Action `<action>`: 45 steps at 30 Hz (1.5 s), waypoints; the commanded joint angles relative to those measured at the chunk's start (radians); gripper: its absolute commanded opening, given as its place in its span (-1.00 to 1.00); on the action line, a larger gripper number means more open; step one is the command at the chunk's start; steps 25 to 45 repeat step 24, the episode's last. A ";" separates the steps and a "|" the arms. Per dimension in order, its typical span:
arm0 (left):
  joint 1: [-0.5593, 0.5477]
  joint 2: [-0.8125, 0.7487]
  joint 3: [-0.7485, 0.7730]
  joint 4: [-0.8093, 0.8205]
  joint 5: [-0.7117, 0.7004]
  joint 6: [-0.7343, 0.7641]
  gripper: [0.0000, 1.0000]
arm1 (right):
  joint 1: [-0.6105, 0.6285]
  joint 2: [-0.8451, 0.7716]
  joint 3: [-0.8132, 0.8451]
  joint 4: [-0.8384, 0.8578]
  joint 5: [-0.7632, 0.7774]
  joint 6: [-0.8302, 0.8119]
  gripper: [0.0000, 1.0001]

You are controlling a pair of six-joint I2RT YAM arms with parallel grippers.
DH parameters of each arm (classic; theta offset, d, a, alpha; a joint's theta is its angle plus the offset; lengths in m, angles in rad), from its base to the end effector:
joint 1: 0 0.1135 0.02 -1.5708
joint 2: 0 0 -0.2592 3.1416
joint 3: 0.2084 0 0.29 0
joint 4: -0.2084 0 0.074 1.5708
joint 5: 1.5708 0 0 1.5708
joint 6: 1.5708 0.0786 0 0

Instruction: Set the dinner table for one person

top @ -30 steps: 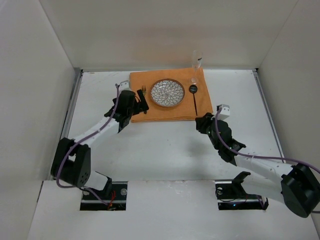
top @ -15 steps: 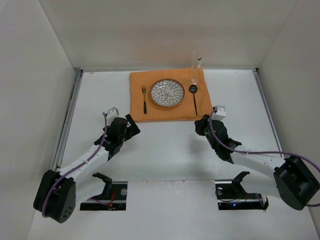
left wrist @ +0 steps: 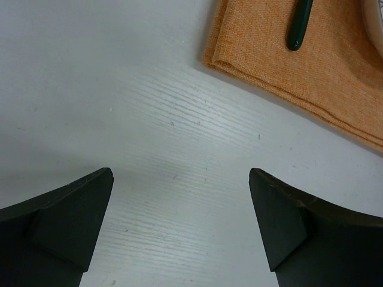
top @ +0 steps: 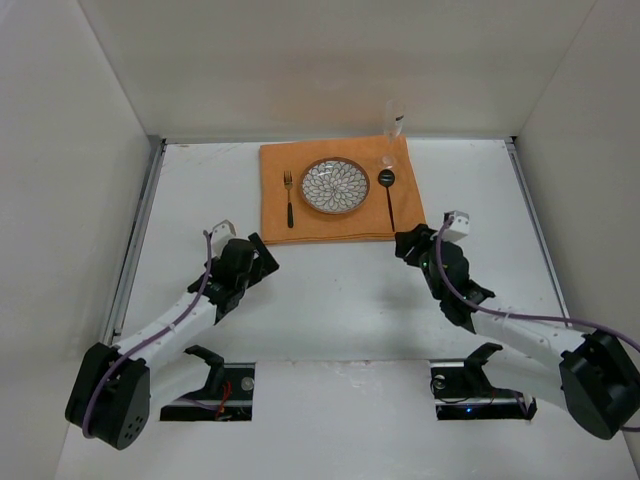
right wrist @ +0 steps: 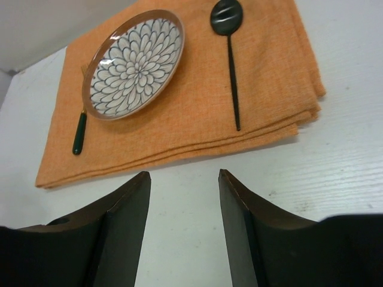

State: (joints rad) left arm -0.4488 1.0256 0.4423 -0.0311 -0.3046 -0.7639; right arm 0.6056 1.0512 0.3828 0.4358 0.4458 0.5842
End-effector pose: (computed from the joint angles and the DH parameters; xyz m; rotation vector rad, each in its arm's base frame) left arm 0.2600 -0.0990 0.1430 -0.5108 2.1153 -0.3672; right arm 0.2595 0.1385 0.1763 0.2991 1.7780 0.4534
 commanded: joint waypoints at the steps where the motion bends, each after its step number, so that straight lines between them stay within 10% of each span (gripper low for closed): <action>1: -0.015 0.002 -0.022 0.010 -0.001 -0.008 1.00 | -0.027 -0.037 -0.016 0.052 0.036 0.025 0.12; 45: -0.037 0.060 0.015 0.048 0.009 0.057 1.00 | -0.046 -0.040 -0.016 0.055 0.005 0.037 0.19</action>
